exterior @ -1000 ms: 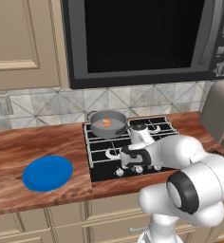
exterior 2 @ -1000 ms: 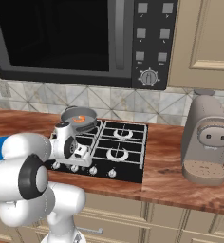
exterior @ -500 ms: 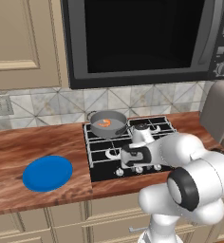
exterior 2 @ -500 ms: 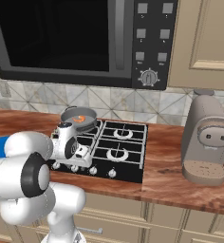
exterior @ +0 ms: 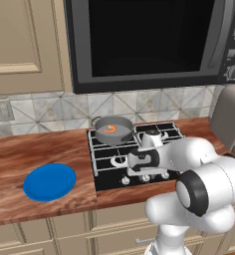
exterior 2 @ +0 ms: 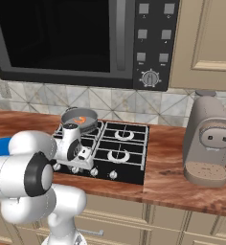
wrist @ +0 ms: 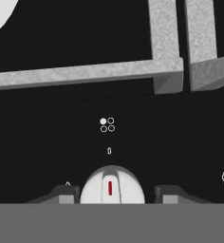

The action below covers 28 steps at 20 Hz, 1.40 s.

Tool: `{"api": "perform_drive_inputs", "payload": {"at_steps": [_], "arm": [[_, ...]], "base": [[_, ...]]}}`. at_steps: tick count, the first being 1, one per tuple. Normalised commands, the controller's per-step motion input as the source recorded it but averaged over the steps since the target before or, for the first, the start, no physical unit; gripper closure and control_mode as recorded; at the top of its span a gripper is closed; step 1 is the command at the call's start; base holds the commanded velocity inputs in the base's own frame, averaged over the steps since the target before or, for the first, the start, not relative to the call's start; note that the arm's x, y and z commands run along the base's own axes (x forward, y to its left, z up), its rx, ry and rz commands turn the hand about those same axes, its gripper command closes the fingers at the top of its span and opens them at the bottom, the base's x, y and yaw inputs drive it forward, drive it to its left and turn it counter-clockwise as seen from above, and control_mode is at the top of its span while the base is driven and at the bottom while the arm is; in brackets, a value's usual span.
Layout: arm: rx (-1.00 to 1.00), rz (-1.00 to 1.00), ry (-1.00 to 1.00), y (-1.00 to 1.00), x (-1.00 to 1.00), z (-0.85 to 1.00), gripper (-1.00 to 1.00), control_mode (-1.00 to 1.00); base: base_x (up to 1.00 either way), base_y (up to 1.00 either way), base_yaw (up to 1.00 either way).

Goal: Retrieve the frozen meat and place it in the pot on a burner. Then turn the burner on.

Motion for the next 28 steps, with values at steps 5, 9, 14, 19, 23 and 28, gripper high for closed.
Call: {"api": "perform_drive_inputs", "payload": {"at_steps": [5,9,14,19,23,28], "arm": [[0.07,0.0,0.01,0.0,-0.07,-0.2,1.0,-1.0],[0.01,0.0,0.0,-0.03,-0.08,-0.31,1.0,-1.0],[0.03,0.11,0.0,-0.14,-0.2,-0.37,1.0,-1.0],[0.11,0.21,0.0,-0.14,-0.22,-0.31,1.0,-1.0],[0.04,0.3,0.0,-0.02,-0.18,-0.29,1.0,-1.0],[0.0,0.3,0.0,0.0,-0.12,-0.09,1.0,-1.0]], "base": [[0.0,0.0,0.0],[0.0,0.0,0.0],[0.0,0.0,0.0],[0.0,0.0,0.0],[0.0,0.0,0.0],[0.0,0.0,0.0]]}}
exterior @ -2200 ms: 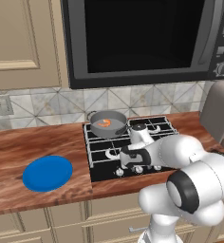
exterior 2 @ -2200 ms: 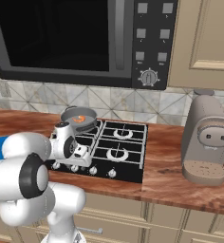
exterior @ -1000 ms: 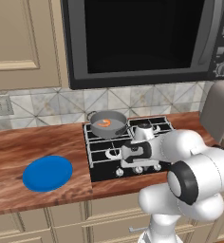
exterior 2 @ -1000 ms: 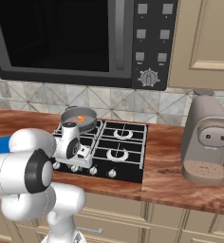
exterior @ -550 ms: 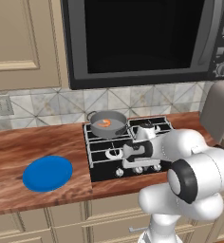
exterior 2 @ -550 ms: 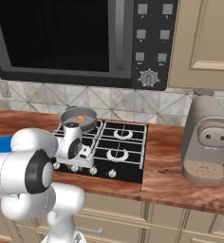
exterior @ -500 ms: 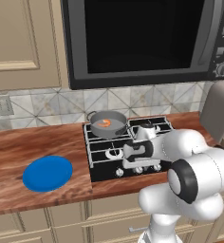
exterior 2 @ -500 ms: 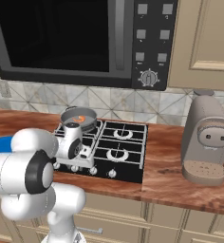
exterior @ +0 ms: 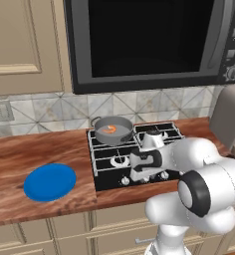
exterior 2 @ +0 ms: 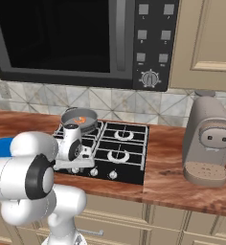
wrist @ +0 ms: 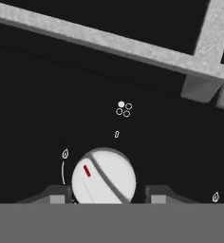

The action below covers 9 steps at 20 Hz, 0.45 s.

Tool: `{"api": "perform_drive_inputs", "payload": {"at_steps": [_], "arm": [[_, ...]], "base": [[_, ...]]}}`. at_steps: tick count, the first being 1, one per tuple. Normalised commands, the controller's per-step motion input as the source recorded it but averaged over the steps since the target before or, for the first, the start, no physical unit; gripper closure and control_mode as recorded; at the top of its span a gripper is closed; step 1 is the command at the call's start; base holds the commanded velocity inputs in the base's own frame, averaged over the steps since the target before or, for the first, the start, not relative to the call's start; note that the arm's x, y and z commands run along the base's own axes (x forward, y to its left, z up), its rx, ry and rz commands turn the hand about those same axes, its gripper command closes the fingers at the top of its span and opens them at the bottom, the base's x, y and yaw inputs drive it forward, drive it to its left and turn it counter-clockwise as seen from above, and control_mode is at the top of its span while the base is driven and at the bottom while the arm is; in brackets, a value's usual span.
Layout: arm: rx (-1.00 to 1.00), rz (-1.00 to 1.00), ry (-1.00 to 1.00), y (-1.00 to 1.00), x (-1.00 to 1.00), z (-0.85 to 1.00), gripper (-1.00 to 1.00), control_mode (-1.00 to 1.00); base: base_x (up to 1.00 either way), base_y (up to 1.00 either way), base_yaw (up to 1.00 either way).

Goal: Retrieve the frozen meat and place it in the pot on a burner. Then turn the burner on.

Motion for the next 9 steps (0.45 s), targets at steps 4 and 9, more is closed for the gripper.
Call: {"api": "perform_drive_inputs", "payload": {"at_steps": [4,9], "arm": [[0.0,0.3,0.0,0.0,0.0,-0.03,1.0,-1.0],[0.0,0.28,0.0,0.0,0.0,-0.01,1.0,-1.0]], "base": [[0.0,0.0,0.0],[0.0,0.0,0.0]]}}
